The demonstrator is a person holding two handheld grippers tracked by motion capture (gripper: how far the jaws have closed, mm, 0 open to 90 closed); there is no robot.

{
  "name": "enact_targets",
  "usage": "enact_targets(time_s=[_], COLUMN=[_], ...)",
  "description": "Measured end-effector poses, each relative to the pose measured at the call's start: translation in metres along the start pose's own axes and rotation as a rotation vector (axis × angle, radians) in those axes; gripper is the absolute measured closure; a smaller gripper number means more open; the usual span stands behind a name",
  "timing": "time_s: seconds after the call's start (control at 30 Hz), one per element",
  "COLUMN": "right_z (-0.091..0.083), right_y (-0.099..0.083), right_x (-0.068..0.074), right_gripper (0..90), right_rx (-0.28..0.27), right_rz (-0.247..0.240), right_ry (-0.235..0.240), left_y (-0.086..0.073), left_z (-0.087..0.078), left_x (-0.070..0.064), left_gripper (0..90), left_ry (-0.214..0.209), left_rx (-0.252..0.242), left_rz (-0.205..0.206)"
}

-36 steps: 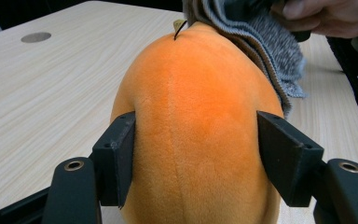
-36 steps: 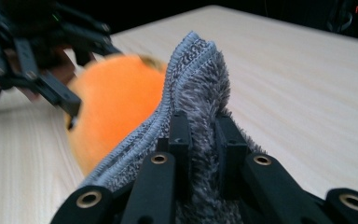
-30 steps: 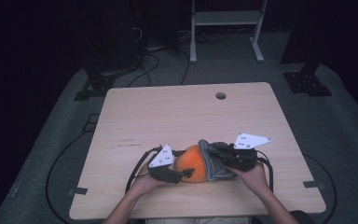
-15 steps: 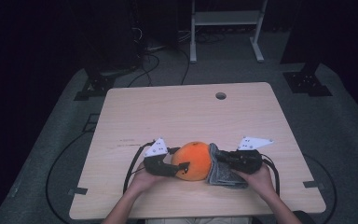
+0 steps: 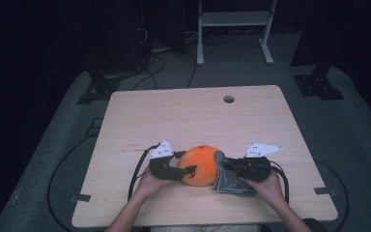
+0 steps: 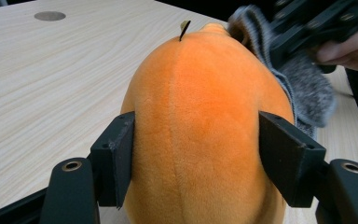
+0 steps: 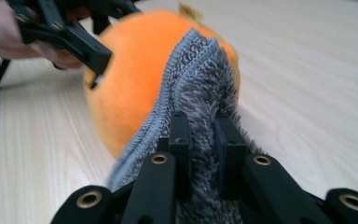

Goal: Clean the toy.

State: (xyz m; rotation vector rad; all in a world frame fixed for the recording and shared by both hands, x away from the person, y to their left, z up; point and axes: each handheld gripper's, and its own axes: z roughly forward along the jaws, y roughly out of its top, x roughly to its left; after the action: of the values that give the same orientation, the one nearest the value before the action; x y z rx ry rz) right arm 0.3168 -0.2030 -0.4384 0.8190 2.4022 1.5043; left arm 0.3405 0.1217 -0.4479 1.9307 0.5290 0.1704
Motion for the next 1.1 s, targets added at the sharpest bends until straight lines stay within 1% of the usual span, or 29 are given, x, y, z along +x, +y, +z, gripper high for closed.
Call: enact_targets(time_s=[0.03,0.07,0.1,0.17,0.2,0.23,0.27,0.33,0.37,0.4,0.43,0.47,0.53,0.57,0.6,0.63,0.67,0.7,0.73,0.77,0.8,0.83,0.87,0.9,0.93,0.97,1.03,1.07,1.1], right_z=[-0.002,-0.002,-0.002,0.001,0.001,0.004,0.01,0.011,0.01,0.01,0.008,0.008,0.008,0.007,0.007,0.006,0.006,0.004,0.003,0.0,0.0,-0.007,-0.008,-0.008,-0.008,-0.006,-0.001,0.002,0.005], right_y=[0.002,0.002,0.009,0.014,0.014,0.016,0.016,0.015,0.014,0.014,0.011,0.01,0.008,0.007,0.007,0.006,0.006,0.006,0.006,0.007,0.007,0.013,0.015,0.018,0.018,0.023,0.024,0.022,0.02], right_x=[0.002,0.002,0.011,0.018,0.018,0.02,0.02,0.018,0.011,0.011,0.002,0.0,-0.002,-0.003,-0.004,-0.005,-0.007,-0.009,-0.01,-0.01,-0.01,-0.003,0.001,0.005,0.005,0.014,0.016,0.015,0.013], right_gripper=[79.1,79.1,79.0,79.0,79.0,79.0,79.0,79.0,79.0,79.0,79.0,78.9,78.9,78.9,78.9,79.0,79.1,79.2,79.2,79.2,79.2,79.1,79.0,78.9,78.9,78.8,78.8,78.8,78.8], right_rx=[-0.024,-0.024,-0.068,-0.082,-0.082,-0.078,-0.059,-0.058,-0.058,-0.058,-0.057,-0.055,-0.054,-0.054,-0.05,-0.037,-0.021,-0.005,-0.006,-0.02,-0.02,-0.086,-0.103,-0.13,-0.13,-0.153,-0.131,-0.115,-0.103], right_rz=[-0.008,-0.008,-0.041,-0.07,-0.07,-0.082,-0.097,-0.092,-0.073,-0.073,-0.044,-0.036,-0.027,-0.022,-0.028,-0.021,-0.013,0.001,0.018,0.027,0.027,0.002,-0.012,-0.028,-0.028,-0.055,-0.073,-0.071,-0.065], right_ry=[0.013,0.013,0.036,0.049,0.049,0.049,0.041,0.038,0.014,0.014,0.003,-0.001,-0.004,-0.004,-0.016,-0.034,-0.056,-0.077,-0.087,-0.084,-0.084,-0.045,-0.034,-0.008,-0.008,0.025,0.025,0.024,0.025], left_y=[0.0,0.0,0.0,0.002,0.002,0.003,0.004,0.004,0.005,0.005,0.004,0.004,0.004,0.003,0.003,0.004,0.004,0.004,0.004,0.005,0.005,0.007,0.008,0.008,0.008,0.01,0.01,0.01,0.01], left_z=[0.0,0.0,0.001,0.002,0.002,0.002,0.001,-0.001,-0.002,-0.002,-0.001,0.0,0.001,0.001,0.001,0.0,0.0,-0.001,-0.001,-0.001,-0.001,0.0,0.001,0.002,0.002,0.004,0.005,0.005,0.003], left_x=[0.0,0.0,-0.001,-0.001,-0.001,-0.001,-0.002,-0.002,-0.004,-0.004,-0.004,-0.003,-0.003,-0.002,-0.001,-0.001,-0.001,-0.001,-0.001,-0.003,-0.003,-0.006,-0.006,-0.007,-0.007,-0.009,-0.01,-0.01,-0.009], left_gripper=[32.3,32.3,32.2,31.3,28.6,28.6,19.3,13.1,11.0,10.2,10.6,12.7,20.9,20.9,29.0,37.1,39.4,40.6,41.4,41.6,41.7,42.0,42.0,41.9,41.1,37.7,28.1,25.7,25.5], left_ry=[0.0,0.0,0.002,0.001,0.001,-0.009,-0.028,-0.037,-0.045,-0.045,-0.048,-0.043,-0.04,-0.037,-0.03,-0.01,-0.01,0.004,0.004,0.014,0.014,0.02,0.017,0.015,0.015,0.003,-0.021,-0.021,-0.027], left_rx=[-0.001,-0.001,-0.003,-0.006,-0.006,-0.009,-0.029,-0.03,-0.022,-0.022,-0.014,-0.014,-0.017,-0.026,-0.029,-0.032,-0.032,-0.033,-0.033,-0.038,-0.038,-0.04,-0.044,-0.046,-0.046,-0.052,-0.053,-0.053,-0.05], left_rz=[0.0,0.0,-0.002,0.006,0.006,0.008,-0.002,0.004,0.024,0.024,0.023,0.016,0.009,0.015,0.02,0.015,0.015,0.002,0.002,-0.001,-0.001,-0.002,-0.006,-0.007,-0.007,-0.003,-0.016,-0.016,-0.016])
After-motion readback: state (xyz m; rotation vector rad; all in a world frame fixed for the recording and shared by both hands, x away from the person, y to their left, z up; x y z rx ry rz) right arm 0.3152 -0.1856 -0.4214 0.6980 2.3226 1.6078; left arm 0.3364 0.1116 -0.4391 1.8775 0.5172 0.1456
